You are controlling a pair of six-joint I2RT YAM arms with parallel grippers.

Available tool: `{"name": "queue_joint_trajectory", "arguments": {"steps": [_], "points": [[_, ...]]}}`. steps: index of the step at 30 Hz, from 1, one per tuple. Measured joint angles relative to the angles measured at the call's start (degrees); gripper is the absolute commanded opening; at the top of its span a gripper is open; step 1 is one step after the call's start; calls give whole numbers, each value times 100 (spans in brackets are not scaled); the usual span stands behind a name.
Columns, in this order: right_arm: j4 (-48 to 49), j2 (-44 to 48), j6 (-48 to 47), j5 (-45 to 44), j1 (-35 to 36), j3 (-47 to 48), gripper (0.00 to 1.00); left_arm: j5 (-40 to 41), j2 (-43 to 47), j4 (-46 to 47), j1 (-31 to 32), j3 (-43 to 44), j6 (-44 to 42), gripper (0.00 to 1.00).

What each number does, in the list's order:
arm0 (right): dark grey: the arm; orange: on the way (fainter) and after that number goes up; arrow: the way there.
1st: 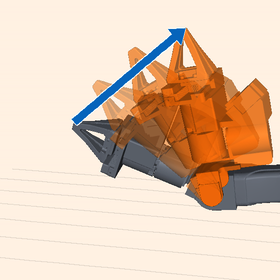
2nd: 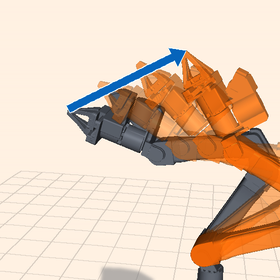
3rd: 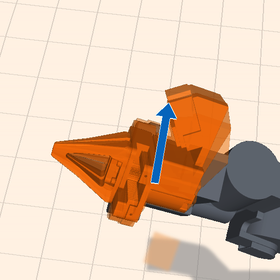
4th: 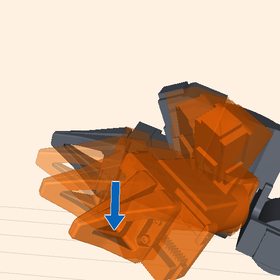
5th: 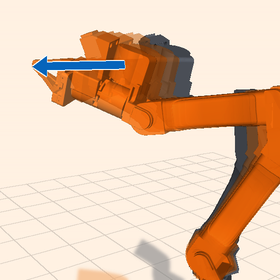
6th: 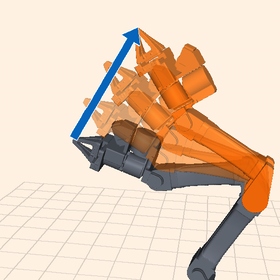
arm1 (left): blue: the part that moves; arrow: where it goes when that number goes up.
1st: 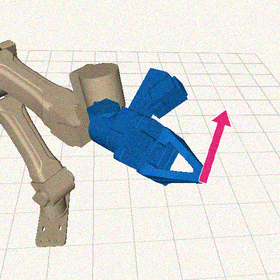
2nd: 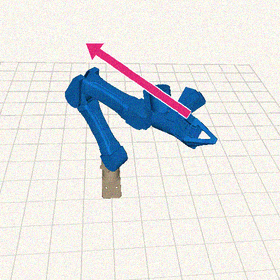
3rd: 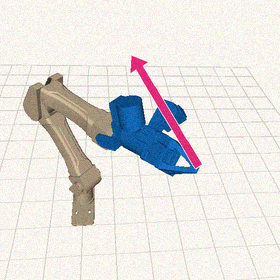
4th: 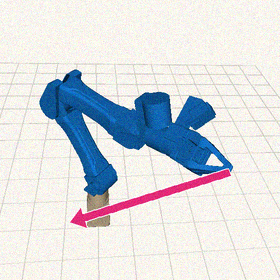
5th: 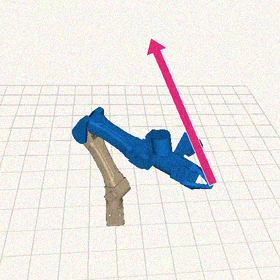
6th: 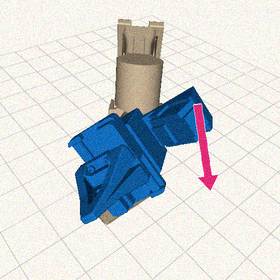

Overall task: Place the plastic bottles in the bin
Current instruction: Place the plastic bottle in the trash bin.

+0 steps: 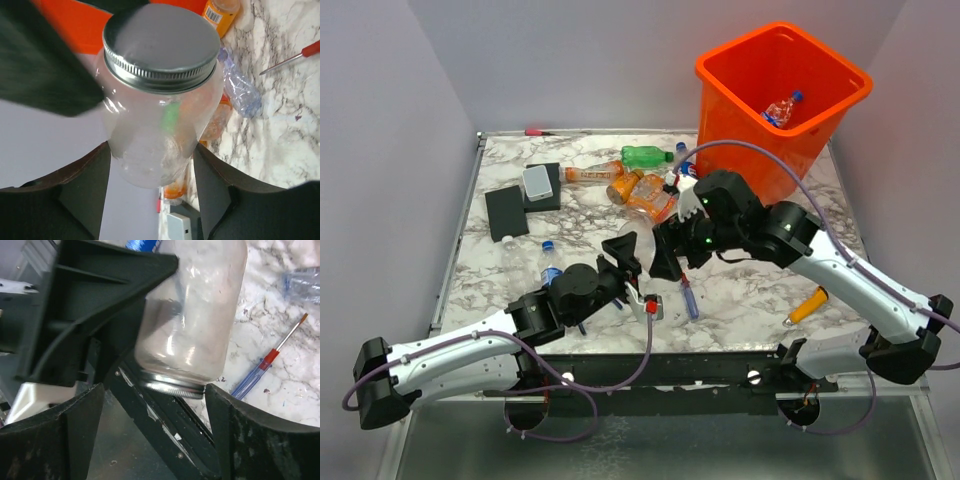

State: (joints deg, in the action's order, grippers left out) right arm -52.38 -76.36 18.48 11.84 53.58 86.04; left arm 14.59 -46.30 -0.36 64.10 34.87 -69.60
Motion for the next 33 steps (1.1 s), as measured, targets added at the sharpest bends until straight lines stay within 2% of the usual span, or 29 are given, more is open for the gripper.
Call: {"name": "queue_joint_trajectory", "arguments": {"steps": [6, 10, 14, 18, 24, 27, 29, 33], "points": [[-129, 380, -59, -330, 4, 688, 89, 55, -146, 544, 4, -260, 769, 29], [245, 1040, -83, -898, 7, 555, 88, 66, -216, 839, 7, -269, 1873, 26], [1709, 2413, -184, -1462, 4, -933, 87, -125, -203, 1123, 4, -269, 3152, 23], [2863, 3366, -358, -1563, 7, -2249, 88, -688, -170, 1464, -39, -269, 4712, 22], [3703, 3156, -557, -1346, 7, -2441, 88, -2583, -629, 2184, -778, -184, 7622, 19], [3952, 3104, -549, -1130, 7, -2474, 88, -3248, -887, 2618, -988, -201, 8817, 19], [4070, 3082, -544, -1012, 7, -2474, 88, -3589, -933, 2883, -1010, -208, 9442, 19], [4046, 2828, -533, -863, 7, -2343, 87, -3987, -931, 3239, -1040, -205, 10100, 19]]}}
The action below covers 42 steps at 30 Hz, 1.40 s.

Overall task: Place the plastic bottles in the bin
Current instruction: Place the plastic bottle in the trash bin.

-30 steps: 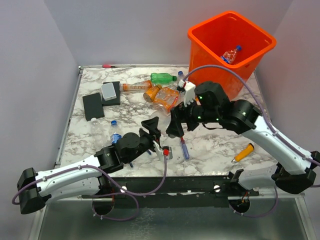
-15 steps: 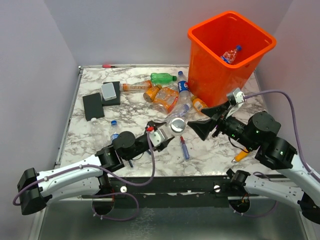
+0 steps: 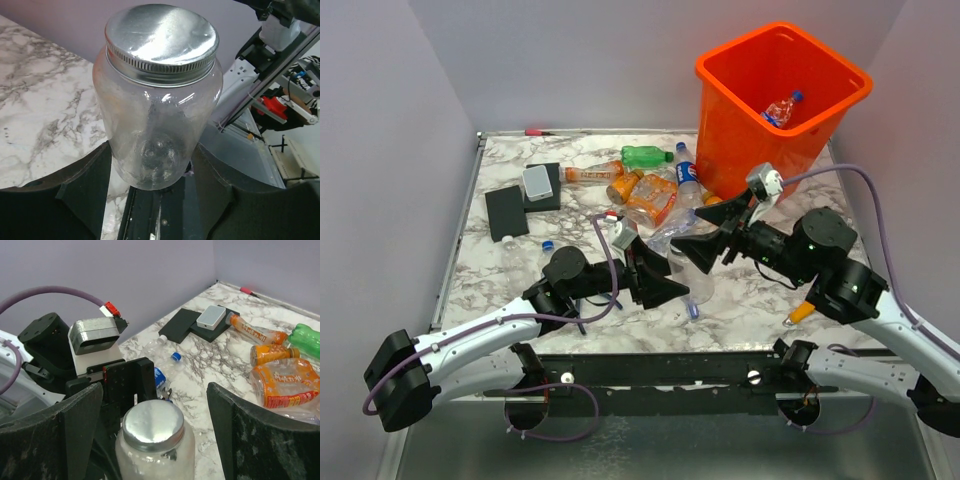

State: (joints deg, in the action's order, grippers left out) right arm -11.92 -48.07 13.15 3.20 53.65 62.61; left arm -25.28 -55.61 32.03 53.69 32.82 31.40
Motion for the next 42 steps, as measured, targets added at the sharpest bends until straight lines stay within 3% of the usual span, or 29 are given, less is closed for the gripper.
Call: {"name": "queue_joint_trajectory", "arguments": {"steps": [6, 10, 25, 31, 37, 42], "points": [[-323, -555, 35, 9, 0, 254, 80, -140, 0, 2, -7, 4, 299, 19], [-632, -654, 55, 7, 0, 354, 82, -131, 2, -197, -9, 17, 262, 18], [-1718, -1034, 214, -103, 0, 765, 82, 365, 133, -1845, -11, 529, -903, 17], [-1777, -1054, 350, -160, 0, 761, 68, 422, 166, -2013, -11, 531, -1040, 17], [-1635, -1045, 490, -195, 0, 584, 67, 461, 251, -2129, -11, 531, -1071, 17], [-1401, -999, 551, -269, -4, 361, 41, 498, 278, -2221, -17, 531, -1014, 17]]}}
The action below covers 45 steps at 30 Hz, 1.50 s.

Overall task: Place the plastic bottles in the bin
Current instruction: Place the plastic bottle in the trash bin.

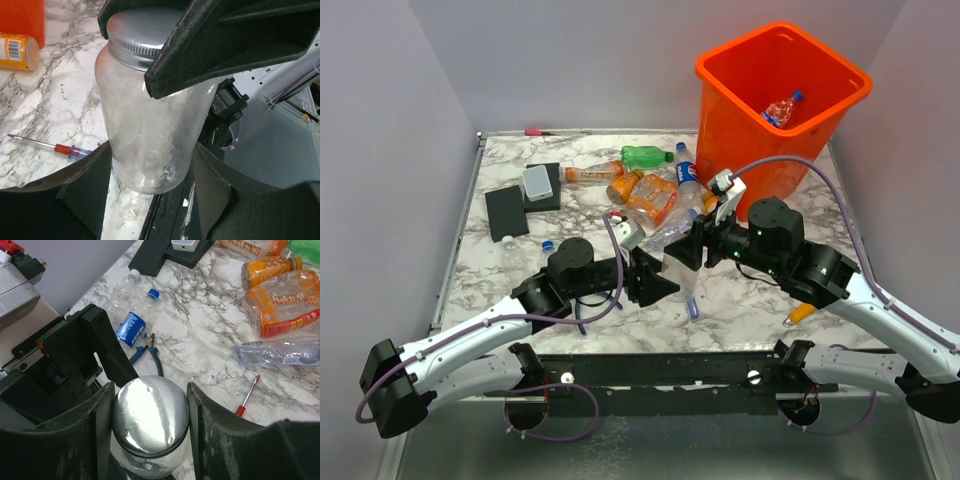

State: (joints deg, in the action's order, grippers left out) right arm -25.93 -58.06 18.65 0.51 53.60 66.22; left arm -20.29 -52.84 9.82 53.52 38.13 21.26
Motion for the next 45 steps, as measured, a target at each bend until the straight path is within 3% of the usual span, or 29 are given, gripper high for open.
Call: {"name": "queue_joint_trajectory", "arguments": {"steps": [2, 6, 10, 11, 17, 22, 26, 28, 32, 38, 45], "points": [[61, 74, 17, -50, -9, -74, 32, 0, 13, -37, -20, -4, 35, 20], [146, 175, 111, -79, -7, -151, 6, 15, 57, -13, -20, -4, 55, 39], [245, 240, 216, -116, -7, -184, 0, 118, 195, 13, -17, -42, 50, 96], [273, 256, 240, -125, -7, -184, 0, 162, 247, 33, -15, -68, 48, 99], [83, 334, 179, -610, 9, 37, 0, 1220, 1067, 212, -15, -315, -42, 99], [20, 245, -688, -2260, 20, 1388, 0, 3097, 2271, 245, -15, -627, -551, 99], [1193, 2, -1956, -3663, -79, 2234, 0, 4732, 2693, 382, -26, -682, -1178, 99], [1746, -258, -2433, -3991, -468, 2588, 0, 5348, 2590, 398, -26, -758, -1379, 99], [2312, -1154, -2538, -4100, -2006, 3351, 0, 6017, 2205, 214, -26, -946, -1580, 99], [3202, -2498, -2675, -4179, -3377, 3578, 0, 6325, 2205, -44, -26, -977, -1578, 99], [3215, -3641, -2251, -4116, -4500, 3882, 0, 6400, 2273, -203, -37, -977, -1423, 99]]}}
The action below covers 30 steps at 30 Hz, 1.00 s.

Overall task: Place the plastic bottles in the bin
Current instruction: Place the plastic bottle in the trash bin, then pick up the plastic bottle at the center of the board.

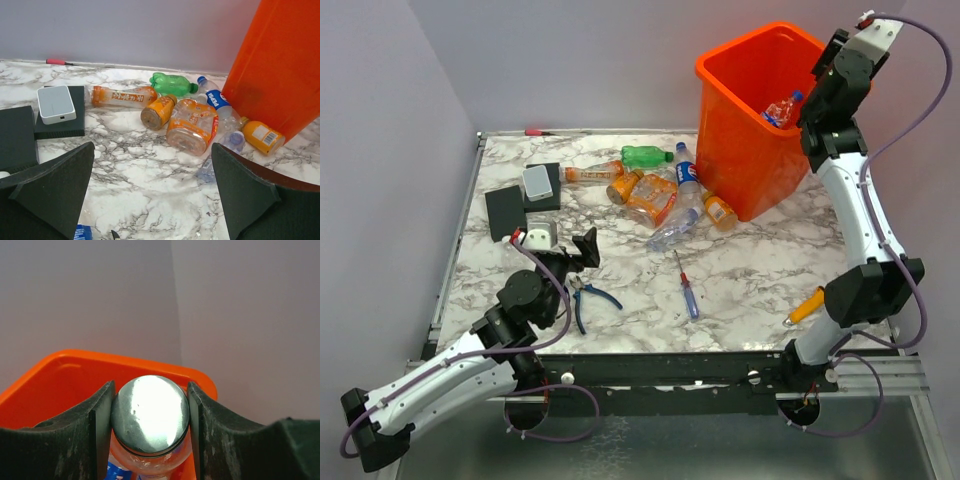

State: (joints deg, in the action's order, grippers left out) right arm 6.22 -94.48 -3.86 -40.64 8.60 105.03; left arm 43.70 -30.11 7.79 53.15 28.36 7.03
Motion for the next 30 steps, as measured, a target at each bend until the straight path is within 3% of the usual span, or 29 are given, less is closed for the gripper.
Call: {"name": "queue_joint_trajectory", "arguments": {"steps": [1, 5, 7, 16, 21, 26, 30], "points": [[-59, -72, 120, 0, -114, -28, 5, -15, -20, -46, 0, 0, 28, 99], [-337, -131, 704, 219, -264, -431, 64, -122, -87, -72, -4, 0, 66, 99], [-496, -131, 968, 433, -258, -566, 76, -212, -114, -74, -4, 0, 90, 99], [-1139, 107, 1753, 1263, -205, -260, 82, -385, -201, -74, -4, 0, 140, 99], [-1311, 1036, 2057, 1871, 46, -245, 82, -391, -273, -72, -4, 0, 173, 99], [-990, 3115, 2413, 3276, 621, -1626, 82, -433, -393, -63, -4, -7, 225, 99], [-837, 4559, 2756, 4347, 695, -3121, 81, -553, -511, -15, -4, -96, 260, 99]]}}
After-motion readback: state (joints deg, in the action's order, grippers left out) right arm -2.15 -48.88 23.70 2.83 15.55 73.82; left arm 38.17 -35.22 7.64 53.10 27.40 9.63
